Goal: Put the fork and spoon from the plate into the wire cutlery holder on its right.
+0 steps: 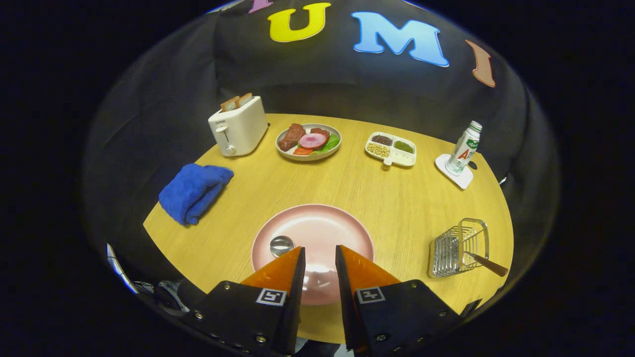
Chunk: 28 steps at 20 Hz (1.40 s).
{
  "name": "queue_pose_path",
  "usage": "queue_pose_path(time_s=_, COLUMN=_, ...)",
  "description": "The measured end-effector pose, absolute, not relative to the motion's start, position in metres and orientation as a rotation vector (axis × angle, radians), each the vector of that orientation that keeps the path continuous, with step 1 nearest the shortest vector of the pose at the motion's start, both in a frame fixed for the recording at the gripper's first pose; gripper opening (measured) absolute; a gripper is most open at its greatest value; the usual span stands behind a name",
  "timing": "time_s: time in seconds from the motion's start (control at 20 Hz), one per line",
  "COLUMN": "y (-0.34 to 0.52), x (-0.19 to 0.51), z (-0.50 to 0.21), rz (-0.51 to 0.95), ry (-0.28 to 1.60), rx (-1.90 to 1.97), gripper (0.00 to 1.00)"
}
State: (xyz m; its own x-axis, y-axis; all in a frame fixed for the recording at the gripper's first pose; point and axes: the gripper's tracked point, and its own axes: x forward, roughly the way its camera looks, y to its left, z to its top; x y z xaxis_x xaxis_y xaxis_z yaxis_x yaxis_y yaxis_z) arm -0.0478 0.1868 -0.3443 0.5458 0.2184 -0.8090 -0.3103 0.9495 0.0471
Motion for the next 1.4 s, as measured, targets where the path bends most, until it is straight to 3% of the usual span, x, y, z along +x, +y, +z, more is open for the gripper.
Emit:
queue_pose_path(time_s=0.5, y=0.216, x=-0.074, z=-0.405, rz=0.425, ry=1.072, rx=-0.211, gripper=0.37)
queue_pose_path(time_s=1.3, y=0.211, x=-0.080, z=-0.441, rz=0.422, ry=1.174, rx=-0.217, gripper=0.37)
queue_pose_path(time_s=1.4, y=0.209, x=-0.079, z=-0.444, rz=0.412, ry=1.184, rx=-0.203, gripper=0.15)
